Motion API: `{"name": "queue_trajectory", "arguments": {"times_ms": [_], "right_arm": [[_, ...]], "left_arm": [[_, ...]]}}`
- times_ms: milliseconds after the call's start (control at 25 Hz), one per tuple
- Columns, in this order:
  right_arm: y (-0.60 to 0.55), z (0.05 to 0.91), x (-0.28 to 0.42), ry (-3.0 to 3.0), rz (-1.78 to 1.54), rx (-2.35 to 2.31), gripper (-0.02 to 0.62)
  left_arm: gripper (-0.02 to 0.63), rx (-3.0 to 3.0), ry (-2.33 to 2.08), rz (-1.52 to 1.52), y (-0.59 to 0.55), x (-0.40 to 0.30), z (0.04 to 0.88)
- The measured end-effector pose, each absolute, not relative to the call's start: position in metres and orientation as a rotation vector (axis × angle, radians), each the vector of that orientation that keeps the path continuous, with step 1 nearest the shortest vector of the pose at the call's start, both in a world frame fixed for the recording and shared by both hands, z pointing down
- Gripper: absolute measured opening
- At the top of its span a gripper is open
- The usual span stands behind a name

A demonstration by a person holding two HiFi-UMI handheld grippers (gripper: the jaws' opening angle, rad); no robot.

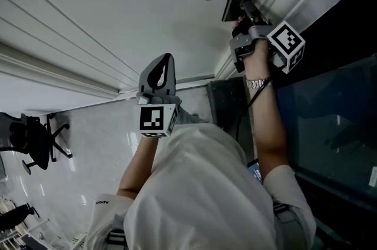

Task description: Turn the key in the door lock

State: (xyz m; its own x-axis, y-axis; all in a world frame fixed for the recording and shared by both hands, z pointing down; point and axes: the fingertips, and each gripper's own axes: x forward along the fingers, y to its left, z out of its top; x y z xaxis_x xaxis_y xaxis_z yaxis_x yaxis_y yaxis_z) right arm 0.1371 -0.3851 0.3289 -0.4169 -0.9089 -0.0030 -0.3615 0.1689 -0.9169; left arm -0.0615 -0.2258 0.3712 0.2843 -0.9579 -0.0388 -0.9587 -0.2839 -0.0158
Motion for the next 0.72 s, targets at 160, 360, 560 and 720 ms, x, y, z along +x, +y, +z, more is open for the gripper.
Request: {"name": "queue_trajectory", "arguments": {"times_ms": [160,360,560,720], "right_arm": [[-0.382,0.330,0.134,2.083,-1.074,-1.336,0.028],[-0.364,0.329,0.129,2.499,-0.480,-1.707,0.158],[-0.356,0.331,0.120,2.790,0.454,-2.066,0.178],[-0.355,0.332,0.114,2.871,0.914,-2.130,0.176]], "left_arm": [[0.009,-2.488,1.860,0.037,-0.225,-0.063,0.371],[0.009,-2.501,1.843,0.027,-0.229,-0.062,0.372],[0.009,-2.520,1.817,0.033,-0.234,-0.056,0.372],[0.009,-2.533,1.800,0.026,-0.236,-0.051,0.373]]}}
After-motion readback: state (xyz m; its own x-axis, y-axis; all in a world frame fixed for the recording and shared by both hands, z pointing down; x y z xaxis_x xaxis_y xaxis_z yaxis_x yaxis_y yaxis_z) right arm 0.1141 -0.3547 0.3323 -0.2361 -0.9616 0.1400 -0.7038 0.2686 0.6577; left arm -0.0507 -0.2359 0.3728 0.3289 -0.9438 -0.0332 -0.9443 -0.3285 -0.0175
